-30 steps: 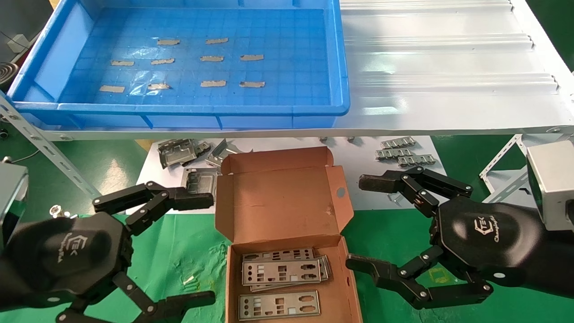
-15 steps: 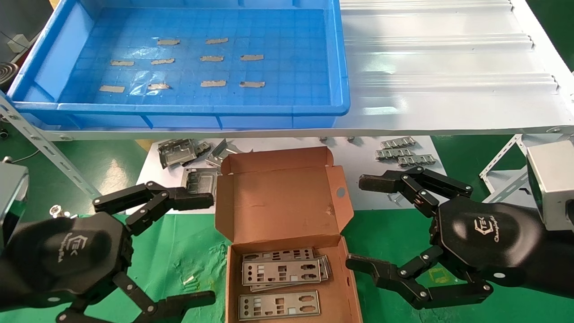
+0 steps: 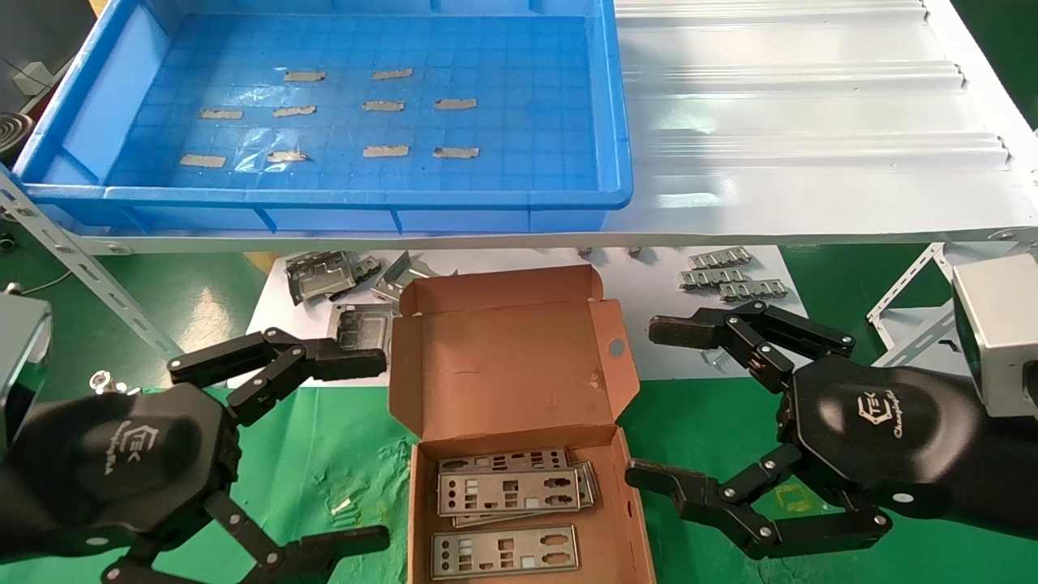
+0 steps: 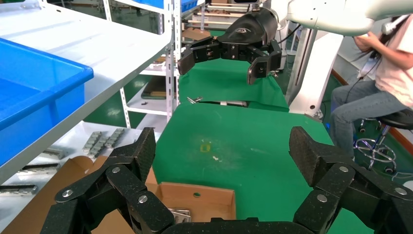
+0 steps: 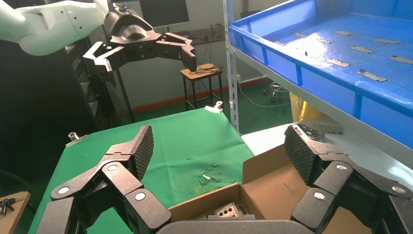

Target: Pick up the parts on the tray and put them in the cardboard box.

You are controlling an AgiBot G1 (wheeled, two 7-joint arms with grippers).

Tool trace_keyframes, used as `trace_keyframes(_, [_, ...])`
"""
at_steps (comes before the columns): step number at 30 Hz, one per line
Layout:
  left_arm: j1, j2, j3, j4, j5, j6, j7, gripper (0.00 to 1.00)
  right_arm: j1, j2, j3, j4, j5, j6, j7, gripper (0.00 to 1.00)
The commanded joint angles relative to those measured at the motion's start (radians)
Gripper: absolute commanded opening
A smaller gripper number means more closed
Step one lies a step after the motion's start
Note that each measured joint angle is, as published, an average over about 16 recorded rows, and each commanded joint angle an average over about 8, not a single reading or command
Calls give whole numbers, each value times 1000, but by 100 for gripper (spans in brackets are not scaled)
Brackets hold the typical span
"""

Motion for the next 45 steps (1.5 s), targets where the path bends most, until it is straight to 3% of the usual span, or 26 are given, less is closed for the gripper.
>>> trace_keyframes(1, [0,0,0,0,0,0,0,100,0,0,0,0,0,0,0,100])
trace_keyframes(45, [0,0,0,0,0,0,0,100,0,0,0,0,0,0,0,100])
